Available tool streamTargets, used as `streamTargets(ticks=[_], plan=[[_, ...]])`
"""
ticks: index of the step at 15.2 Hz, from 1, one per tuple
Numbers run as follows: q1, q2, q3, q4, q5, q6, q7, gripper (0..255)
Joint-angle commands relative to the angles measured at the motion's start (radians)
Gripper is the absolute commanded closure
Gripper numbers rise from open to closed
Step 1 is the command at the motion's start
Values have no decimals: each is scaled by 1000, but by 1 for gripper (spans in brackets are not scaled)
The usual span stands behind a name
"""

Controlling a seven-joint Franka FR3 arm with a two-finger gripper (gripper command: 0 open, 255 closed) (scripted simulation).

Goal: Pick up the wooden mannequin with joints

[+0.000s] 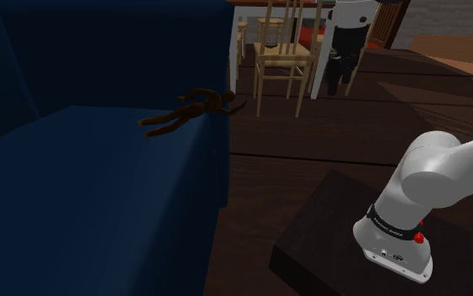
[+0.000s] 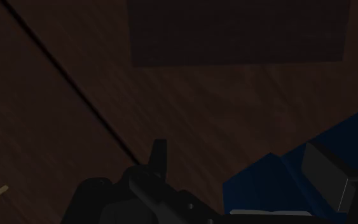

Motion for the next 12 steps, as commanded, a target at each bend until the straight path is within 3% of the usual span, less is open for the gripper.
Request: streamTargets(ticks=[1,12], plan=[[0,0,0,0,0,0,0,0],[146,333,-7,222,26,186,-277,0]])
